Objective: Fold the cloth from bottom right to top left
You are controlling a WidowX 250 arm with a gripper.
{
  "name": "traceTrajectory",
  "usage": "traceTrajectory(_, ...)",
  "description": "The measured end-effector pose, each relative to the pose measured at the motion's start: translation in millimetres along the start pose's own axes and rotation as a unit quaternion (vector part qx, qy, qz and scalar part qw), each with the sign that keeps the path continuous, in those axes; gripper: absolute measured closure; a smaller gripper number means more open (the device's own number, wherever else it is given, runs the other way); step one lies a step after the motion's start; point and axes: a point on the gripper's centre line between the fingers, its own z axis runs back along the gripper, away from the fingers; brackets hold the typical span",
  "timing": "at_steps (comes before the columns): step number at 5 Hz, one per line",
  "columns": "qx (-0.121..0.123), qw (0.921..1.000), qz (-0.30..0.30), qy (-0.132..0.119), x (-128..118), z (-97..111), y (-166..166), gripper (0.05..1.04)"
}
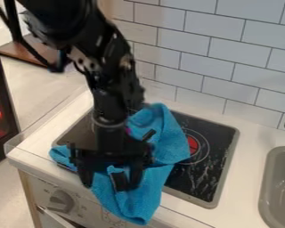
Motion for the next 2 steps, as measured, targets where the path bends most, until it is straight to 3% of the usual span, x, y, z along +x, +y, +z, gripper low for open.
traceTrajectory(2, 0.022, 0.9997, 0.013, 0.005, 0.8, -13.0, 5.2, 0.14)
